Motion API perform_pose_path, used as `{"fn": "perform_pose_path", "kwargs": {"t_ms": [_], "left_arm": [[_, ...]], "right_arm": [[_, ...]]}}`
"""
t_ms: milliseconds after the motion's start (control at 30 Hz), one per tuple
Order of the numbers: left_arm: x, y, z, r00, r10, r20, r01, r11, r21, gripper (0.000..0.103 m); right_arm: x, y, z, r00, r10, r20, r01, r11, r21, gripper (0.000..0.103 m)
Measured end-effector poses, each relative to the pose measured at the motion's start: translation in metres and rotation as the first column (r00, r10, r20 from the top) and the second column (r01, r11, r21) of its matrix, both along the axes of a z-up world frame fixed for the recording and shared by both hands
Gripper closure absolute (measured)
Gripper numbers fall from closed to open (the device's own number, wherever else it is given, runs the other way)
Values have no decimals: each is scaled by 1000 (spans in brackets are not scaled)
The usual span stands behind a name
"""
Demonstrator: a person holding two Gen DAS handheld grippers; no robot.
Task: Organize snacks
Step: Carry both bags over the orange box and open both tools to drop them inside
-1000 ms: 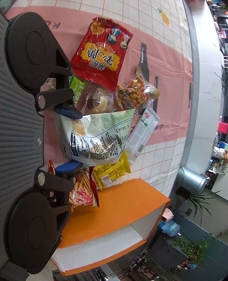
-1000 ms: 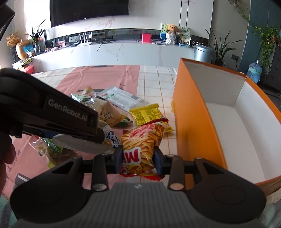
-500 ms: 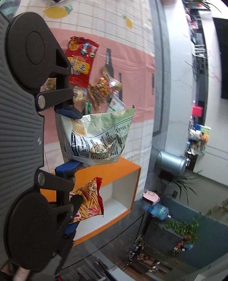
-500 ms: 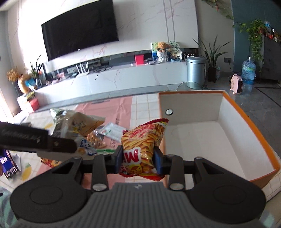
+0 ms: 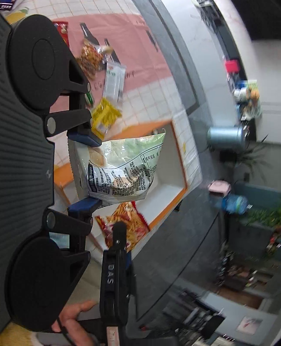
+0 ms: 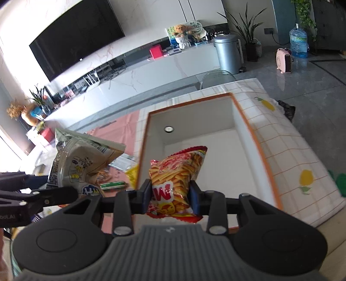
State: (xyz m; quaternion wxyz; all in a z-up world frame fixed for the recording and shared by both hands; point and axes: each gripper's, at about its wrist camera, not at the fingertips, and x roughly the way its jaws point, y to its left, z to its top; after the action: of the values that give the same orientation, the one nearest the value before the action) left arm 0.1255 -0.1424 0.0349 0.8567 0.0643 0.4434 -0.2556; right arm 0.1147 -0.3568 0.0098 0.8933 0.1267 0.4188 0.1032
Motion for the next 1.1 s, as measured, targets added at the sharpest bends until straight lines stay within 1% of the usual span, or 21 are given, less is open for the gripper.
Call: {"fn": "perform_pose_path", "kwargs": {"t_ms": [67, 133, 200, 300, 367, 500, 633, 767, 900, 1000, 1100], "left_arm": [[11, -18, -6, 998, -46, -50, 47, 999, 28, 44], [22, -34, -12, 994, -70, -82, 76, 995, 68, 44], [30, -49, -18, 989, -95, -112, 107, 988, 111, 44], [38, -62, -30, 979, -136, -155, 163, 970, 182, 44], [44, -74, -38, 973, -146, -177, 187, 952, 241, 44], [55, -90, -51, 964, -169, -208, 229, 921, 315, 44], [64, -107, -66, 941, -208, -266, 302, 871, 389, 44], [70, -119, -81, 921, -238, -308, 360, 823, 440, 44], [76, -125, -95, 906, -255, -337, 396, 790, 468, 44], [79, -127, -103, 900, -254, -354, 409, 772, 487, 43], [81, -127, -108, 894, -250, -372, 417, 768, 487, 43]], "right_arm": [[6, -8, -4, 999, 26, -24, -27, 999, -31, 69], [13, -16, -10, 997, 48, -61, -52, 997, -51, 69], [23, -23, -18, 993, 64, -102, -71, 995, -66, 69], [34, -28, -28, 984, 102, -143, -115, 990, -85, 69], [43, -28, -34, 977, 135, -164, -152, 984, -95, 69], [62, -21, -50, 956, 198, -218, -226, 968, -109, 69], [77, -20, -69, 925, 248, -288, -285, 954, -94, 69], [86, -19, -85, 896, 280, -344, -323, 944, -73, 69], [90, -15, -92, 873, 323, -365, -370, 927, -64, 69], [96, -13, -95, 861, 347, -372, -396, 916, -60, 69], [100, -12, -101, 851, 348, -392, -398, 916, -50, 69]]}}
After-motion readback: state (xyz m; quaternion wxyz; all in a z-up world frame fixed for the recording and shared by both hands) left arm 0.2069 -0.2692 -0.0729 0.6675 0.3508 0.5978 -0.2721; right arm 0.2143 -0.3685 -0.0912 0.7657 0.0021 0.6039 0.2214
